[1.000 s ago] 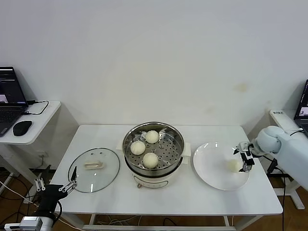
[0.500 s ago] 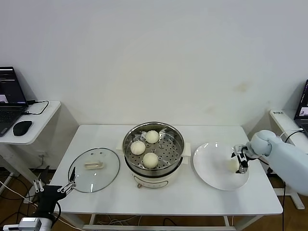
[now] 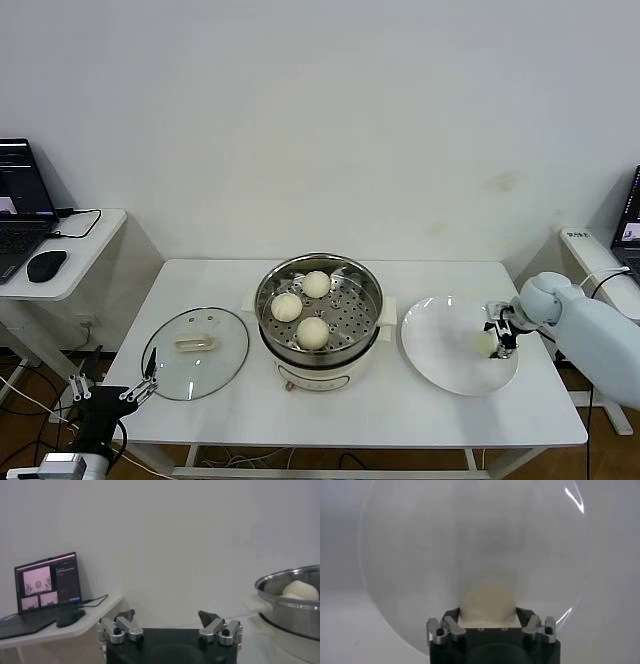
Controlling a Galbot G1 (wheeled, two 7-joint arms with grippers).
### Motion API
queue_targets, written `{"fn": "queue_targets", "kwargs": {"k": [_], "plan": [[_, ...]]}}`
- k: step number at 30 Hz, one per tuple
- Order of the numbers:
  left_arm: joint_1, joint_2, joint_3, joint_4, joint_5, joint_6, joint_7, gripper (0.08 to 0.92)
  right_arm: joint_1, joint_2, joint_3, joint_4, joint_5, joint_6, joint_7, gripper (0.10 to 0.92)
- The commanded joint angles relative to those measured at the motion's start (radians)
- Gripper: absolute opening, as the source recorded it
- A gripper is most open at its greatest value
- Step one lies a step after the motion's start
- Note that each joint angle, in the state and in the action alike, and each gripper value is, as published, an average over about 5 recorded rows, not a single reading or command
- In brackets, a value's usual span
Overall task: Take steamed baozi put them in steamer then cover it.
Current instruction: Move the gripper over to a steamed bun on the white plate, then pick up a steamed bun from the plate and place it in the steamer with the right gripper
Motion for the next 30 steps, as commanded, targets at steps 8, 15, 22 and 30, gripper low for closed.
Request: {"fn": "queue_targets", "kwargs": {"k": [8,15,22,30], "plan": [[0.000,0.003,-0.002,-0.006,0.000,0.000,0.000,0.823,0.028,-0.027,-0.014,0.042,0.022,-0.013,-0.011,0.528],[-0.006,0.010,0.000,-0.012,-0.002,0.001,0.000,0.823,0.199,-0.115,-0.157,0.183,0.143,-0.064,-0.024,0.522],[-0.016,0.015,0.017,-0.016,-0.001,0.002,-0.001,0.823,0.518,-0.156,-0.373,0.363,0.366,-0.185,-0.026,0.527],[-0.025,0.024,0.023,-0.016,-0.003,0.002,-0.001,0.823,0.874,-0.039,-0.655,0.489,0.631,-0.344,0.043,0.535]]}}
